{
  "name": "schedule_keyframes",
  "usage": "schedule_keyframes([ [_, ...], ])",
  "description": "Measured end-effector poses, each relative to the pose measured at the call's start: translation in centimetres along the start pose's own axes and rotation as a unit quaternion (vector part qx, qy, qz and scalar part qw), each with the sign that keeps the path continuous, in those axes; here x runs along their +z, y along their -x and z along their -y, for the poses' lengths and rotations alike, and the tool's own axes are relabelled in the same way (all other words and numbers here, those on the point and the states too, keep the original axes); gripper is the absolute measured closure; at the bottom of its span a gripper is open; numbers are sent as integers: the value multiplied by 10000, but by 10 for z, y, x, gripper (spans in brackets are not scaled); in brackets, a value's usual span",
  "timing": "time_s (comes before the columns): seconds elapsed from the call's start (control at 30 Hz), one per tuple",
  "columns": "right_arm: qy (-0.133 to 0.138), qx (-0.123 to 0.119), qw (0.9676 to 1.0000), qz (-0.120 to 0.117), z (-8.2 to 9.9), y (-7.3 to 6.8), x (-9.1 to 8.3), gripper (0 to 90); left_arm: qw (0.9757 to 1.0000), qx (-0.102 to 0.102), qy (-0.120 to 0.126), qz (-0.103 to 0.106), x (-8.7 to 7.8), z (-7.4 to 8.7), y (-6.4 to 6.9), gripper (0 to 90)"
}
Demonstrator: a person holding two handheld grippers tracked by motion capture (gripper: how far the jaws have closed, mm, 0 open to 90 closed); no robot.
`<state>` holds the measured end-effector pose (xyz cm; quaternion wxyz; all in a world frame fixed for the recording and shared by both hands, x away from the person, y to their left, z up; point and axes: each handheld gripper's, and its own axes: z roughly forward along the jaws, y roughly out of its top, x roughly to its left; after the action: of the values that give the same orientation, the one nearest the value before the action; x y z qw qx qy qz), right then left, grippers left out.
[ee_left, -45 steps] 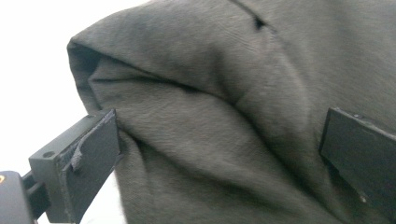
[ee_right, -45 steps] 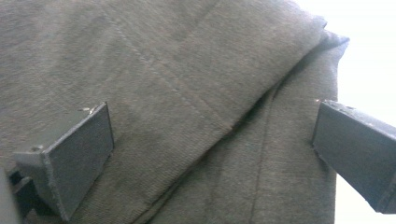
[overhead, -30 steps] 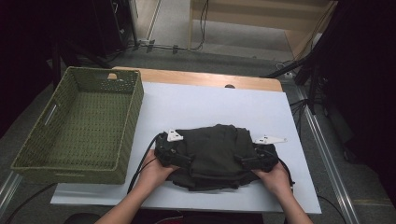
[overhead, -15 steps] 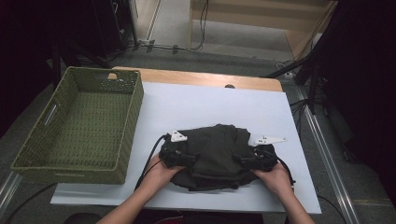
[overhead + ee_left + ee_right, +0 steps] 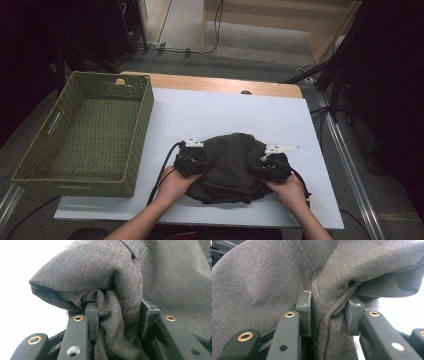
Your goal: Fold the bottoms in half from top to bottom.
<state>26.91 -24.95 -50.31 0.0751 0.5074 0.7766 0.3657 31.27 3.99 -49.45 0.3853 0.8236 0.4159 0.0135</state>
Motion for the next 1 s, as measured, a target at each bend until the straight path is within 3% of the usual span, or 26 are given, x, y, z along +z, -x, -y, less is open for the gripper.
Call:
schedule_keyframes([
  [0.13,112,12,9999,5,-4,-2,-4,641,10000,-42,34,69,-9,-10,-6,620],
  [0.4,478,69,9988,11,-17,-10,-7,639,9999,-2,132,-110,-25,-24,-20,615],
  [0.77,618,136,9980,78,-32,-19,6,639,9984,75,164,-531,-30,-35,-34,609],
  [1.0,708,182,9973,101,-46,-20,19,638,9972,-39,164,-728,-28,-45,-48,601],
])
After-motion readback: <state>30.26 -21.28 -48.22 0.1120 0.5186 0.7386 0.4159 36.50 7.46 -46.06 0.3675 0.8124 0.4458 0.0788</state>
